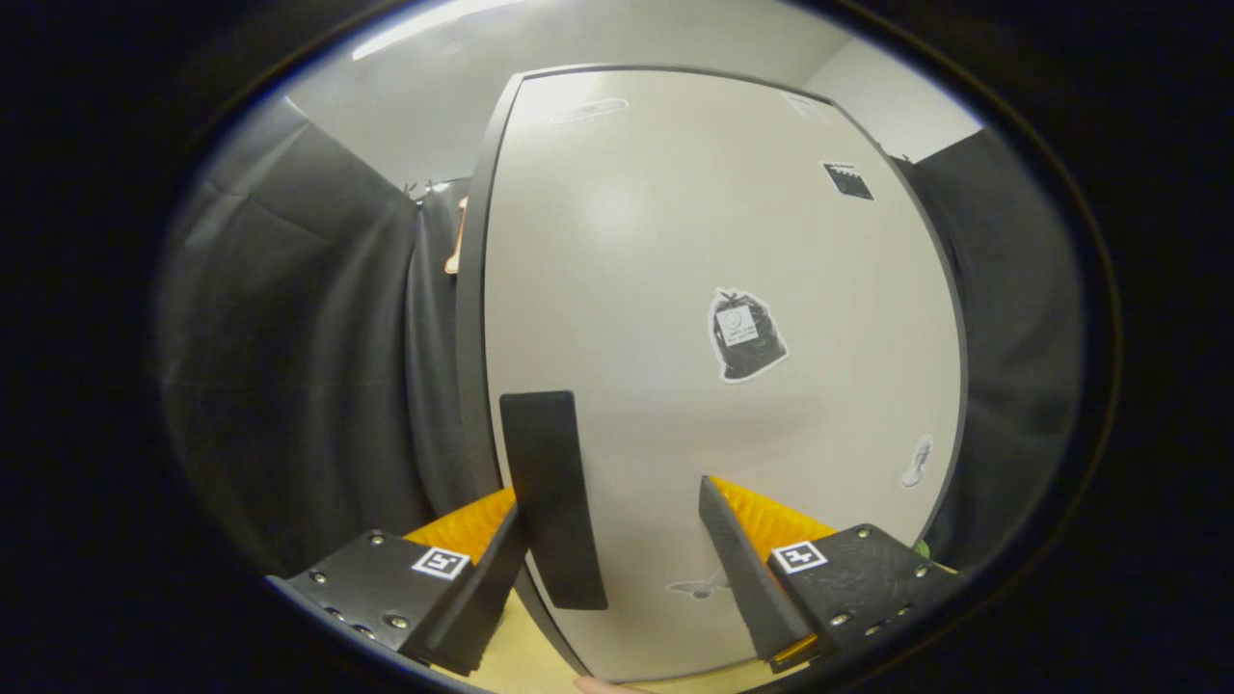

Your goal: Open the shoe cabinet door, grab the shoes and put them into the shoe cabinet, then close the shoe cabinet door.

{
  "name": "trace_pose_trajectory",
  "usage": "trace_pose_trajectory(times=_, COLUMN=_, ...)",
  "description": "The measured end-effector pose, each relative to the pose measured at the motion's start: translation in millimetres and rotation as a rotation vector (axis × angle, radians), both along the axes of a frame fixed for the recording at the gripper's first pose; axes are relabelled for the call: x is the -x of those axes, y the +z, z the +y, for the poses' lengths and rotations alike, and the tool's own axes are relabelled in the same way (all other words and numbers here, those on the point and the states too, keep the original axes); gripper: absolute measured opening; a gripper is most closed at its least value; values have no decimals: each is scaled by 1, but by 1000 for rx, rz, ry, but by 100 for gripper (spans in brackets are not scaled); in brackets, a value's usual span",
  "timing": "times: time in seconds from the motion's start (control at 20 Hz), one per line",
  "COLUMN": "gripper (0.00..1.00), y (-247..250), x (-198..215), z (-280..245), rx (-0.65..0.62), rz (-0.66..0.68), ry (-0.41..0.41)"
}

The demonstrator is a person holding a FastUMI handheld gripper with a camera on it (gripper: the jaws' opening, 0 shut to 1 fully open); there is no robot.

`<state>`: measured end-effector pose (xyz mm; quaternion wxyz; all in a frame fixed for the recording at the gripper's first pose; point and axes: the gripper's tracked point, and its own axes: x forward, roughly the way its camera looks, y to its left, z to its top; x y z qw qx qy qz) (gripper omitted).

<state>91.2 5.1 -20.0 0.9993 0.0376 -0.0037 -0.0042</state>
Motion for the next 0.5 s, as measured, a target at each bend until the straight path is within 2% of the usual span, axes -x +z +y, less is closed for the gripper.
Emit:
trace_pose_trajectory(times=0.2, gripper=98, y=-6, x=12, z=2, rx=-41, rz=35, ry=29)
trace_pose_trajectory(times=0.5, gripper=98, y=2, x=53, z=-9, rx=-14, rz=26, ry=39)
